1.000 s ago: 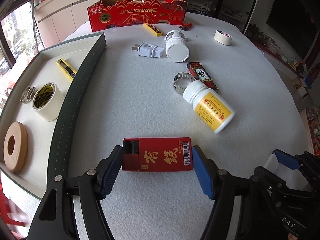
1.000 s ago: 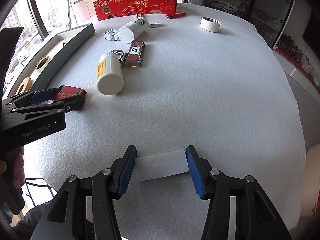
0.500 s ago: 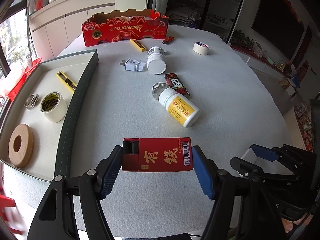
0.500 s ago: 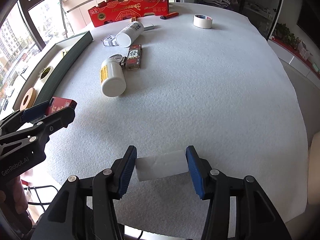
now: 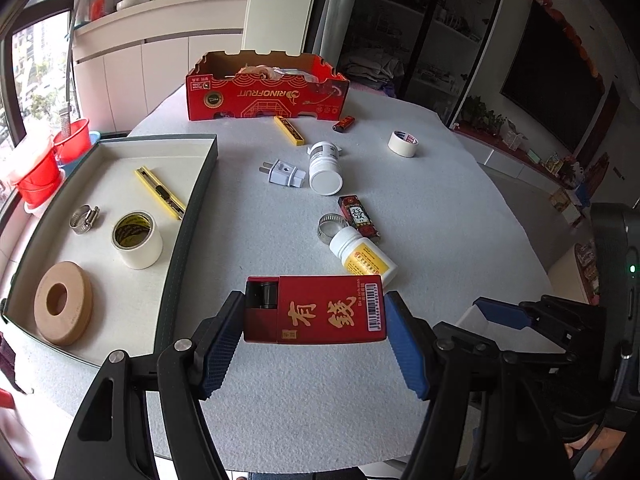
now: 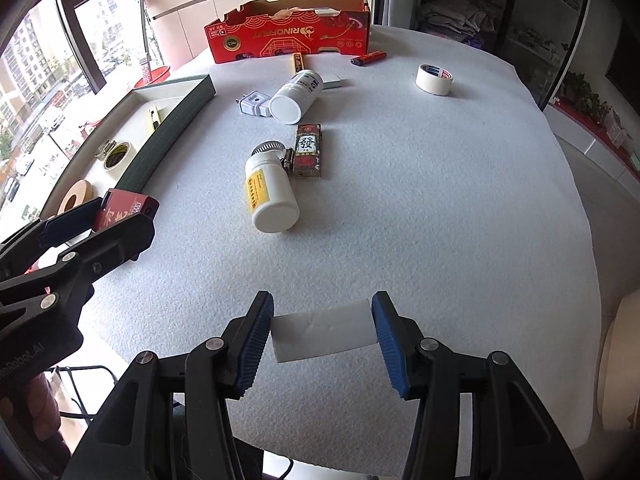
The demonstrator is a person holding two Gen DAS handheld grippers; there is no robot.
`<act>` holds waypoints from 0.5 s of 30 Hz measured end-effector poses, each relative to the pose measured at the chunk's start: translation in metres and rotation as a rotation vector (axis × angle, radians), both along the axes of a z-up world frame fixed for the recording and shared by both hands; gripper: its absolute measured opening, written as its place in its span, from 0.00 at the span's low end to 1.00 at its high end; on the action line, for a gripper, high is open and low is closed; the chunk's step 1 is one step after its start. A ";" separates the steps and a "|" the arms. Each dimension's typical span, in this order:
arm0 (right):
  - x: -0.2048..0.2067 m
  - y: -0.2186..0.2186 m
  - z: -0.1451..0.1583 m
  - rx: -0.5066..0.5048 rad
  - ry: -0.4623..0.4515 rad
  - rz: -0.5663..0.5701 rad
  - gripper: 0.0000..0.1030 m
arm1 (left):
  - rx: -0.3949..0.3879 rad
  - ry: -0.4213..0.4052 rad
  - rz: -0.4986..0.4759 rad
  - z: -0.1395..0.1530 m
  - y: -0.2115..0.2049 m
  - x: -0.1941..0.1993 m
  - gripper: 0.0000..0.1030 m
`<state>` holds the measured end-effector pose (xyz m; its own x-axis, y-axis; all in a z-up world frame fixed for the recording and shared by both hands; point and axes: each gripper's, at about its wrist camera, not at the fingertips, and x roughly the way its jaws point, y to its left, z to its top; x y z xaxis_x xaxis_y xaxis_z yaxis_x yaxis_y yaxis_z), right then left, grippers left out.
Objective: Organize rigid objects
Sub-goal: 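Carry the red box and white block with both grippers over the tray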
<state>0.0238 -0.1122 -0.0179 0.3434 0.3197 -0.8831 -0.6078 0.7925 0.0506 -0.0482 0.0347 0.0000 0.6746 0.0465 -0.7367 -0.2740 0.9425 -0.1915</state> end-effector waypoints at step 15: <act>-0.004 0.080 0.035 0.019 -0.051 0.153 0.51 | 0.018 -0.101 0.155 0.031 0.065 -0.022 0.70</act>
